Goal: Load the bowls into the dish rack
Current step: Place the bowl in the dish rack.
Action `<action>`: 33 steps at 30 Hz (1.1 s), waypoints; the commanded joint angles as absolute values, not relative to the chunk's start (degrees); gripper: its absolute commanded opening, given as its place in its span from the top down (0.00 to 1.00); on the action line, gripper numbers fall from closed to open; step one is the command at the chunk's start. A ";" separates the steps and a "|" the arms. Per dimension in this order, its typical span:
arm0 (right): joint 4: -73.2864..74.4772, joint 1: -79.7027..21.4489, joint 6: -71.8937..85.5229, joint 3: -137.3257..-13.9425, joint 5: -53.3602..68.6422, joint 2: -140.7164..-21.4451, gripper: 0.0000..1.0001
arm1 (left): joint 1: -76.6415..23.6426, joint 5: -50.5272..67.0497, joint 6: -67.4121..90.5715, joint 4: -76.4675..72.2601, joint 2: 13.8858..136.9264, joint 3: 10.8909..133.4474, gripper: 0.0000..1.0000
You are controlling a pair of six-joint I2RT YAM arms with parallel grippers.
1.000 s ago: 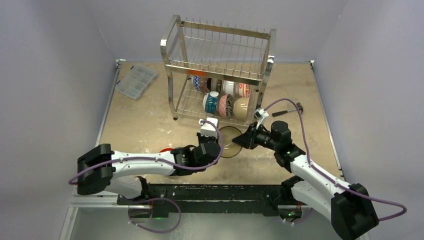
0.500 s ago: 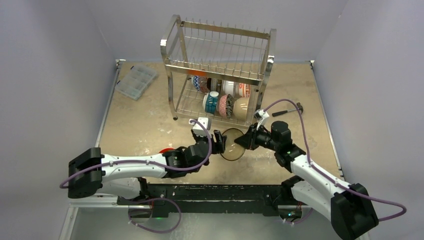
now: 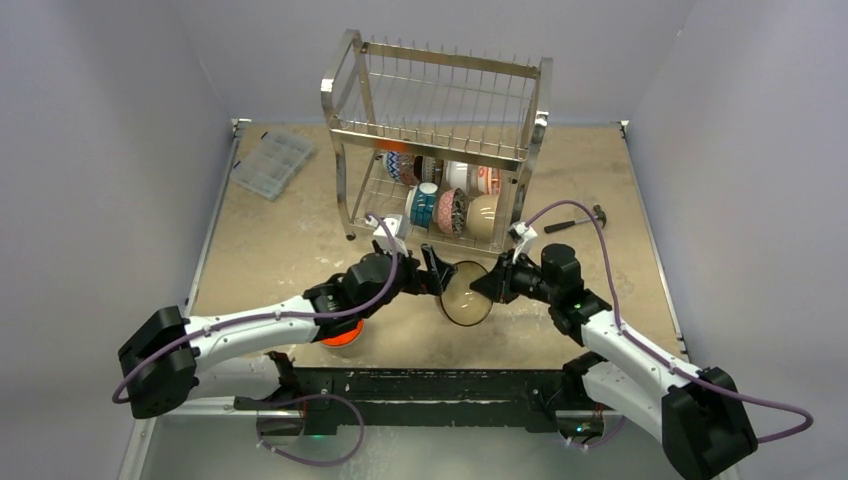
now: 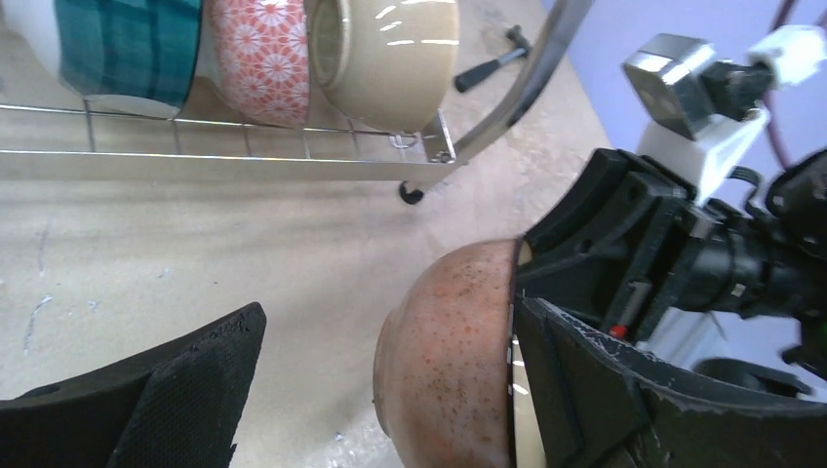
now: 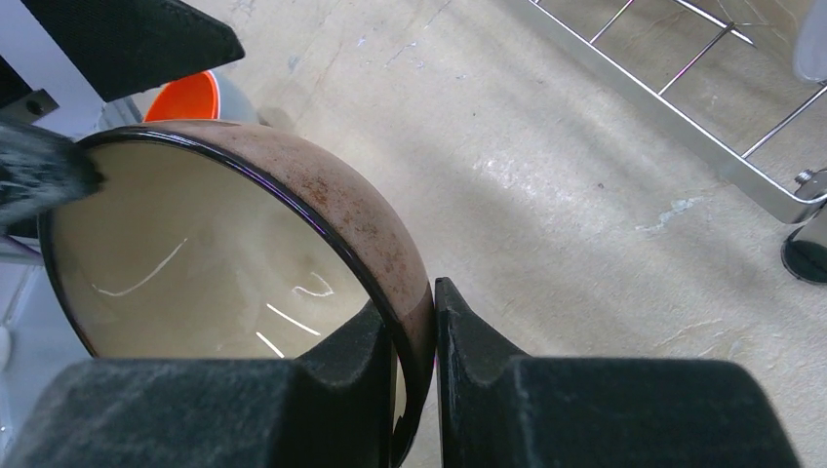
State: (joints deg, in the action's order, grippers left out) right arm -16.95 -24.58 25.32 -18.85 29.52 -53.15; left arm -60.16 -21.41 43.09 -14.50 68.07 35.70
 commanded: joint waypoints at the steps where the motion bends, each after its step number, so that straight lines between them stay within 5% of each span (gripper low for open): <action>1: -22.34 -24.35 25.68 -19.26 31.53 -50.72 1.00 | -57.93 -7.72 43.86 -19.75 63.41 34.23 0.02; 10: -24.94 -24.35 25.34 -21.70 34.04 -50.63 1.00 | -52.43 11.38 50.45 -20.81 58.54 29.67 0.02; 33: -26.23 -24.35 27.83 -22.72 38.26 -45.70 1.00 | -52.15 24.00 61.52 -43.56 70.89 24.31 0.07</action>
State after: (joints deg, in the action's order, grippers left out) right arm -19.25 -24.36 25.32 -18.63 35.55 -46.76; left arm -51.79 21.69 60.31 -39.35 68.20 21.91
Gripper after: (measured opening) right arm 0.179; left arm 0.948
